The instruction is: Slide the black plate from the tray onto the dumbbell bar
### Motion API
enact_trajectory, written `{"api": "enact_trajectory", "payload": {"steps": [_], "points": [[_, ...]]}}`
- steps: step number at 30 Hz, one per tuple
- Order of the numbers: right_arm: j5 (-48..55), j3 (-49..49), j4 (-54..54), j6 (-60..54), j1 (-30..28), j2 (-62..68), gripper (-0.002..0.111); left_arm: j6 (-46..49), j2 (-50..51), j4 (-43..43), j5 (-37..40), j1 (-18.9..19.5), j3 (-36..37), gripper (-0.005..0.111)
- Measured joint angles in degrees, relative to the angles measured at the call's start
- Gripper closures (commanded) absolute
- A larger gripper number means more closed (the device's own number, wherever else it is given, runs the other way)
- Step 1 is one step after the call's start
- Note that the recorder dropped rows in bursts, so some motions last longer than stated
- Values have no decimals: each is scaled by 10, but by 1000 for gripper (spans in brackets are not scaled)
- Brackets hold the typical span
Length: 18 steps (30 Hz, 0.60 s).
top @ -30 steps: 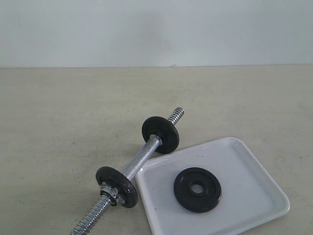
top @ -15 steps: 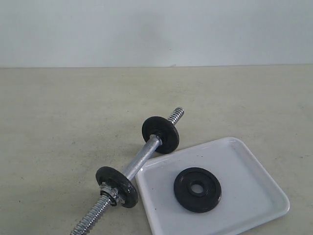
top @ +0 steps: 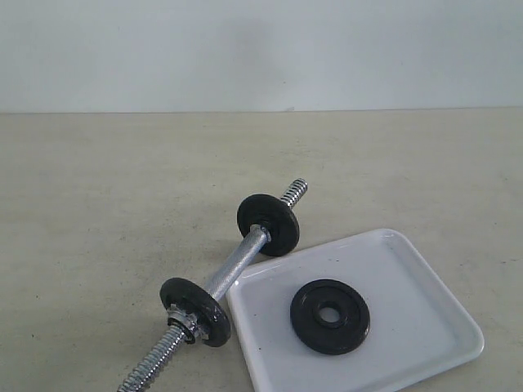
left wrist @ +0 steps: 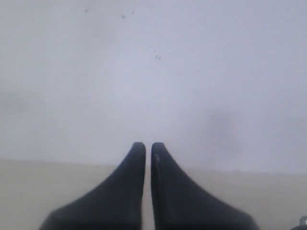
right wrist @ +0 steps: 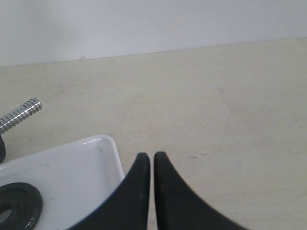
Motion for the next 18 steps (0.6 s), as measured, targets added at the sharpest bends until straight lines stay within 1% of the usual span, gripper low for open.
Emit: {"api": "enact_trajectory", "payload": {"steps": [2, 5, 8, 11, 15, 17, 18], "points": [[0, 0, 0, 0, 0, 0, 107, -10, 0, 0, -17, -14, 0, 102], [0, 0, 0, 0, 0, 0, 107, -51, 0, 0, -20, -25, 0, 102], [0, 0, 0, 0, 0, 0, 107, -106, 0, 0, -23, -29, 0, 102], [0, 0, 0, 0, 0, 0, 107, -161, 0, 0, -42, -28, 0, 102], [0, 0, 0, 0, 0, 0, 107, -203, 0, 16, -108, -29, 0, 102], [0, 0, 0, 1, 0, 0, 107, -216, 0, 40, -161, -29, 0, 102], [0, 0, 0, 1, 0, 0, 107, -223, 0, 59, -207, -29, 0, 102]]}}
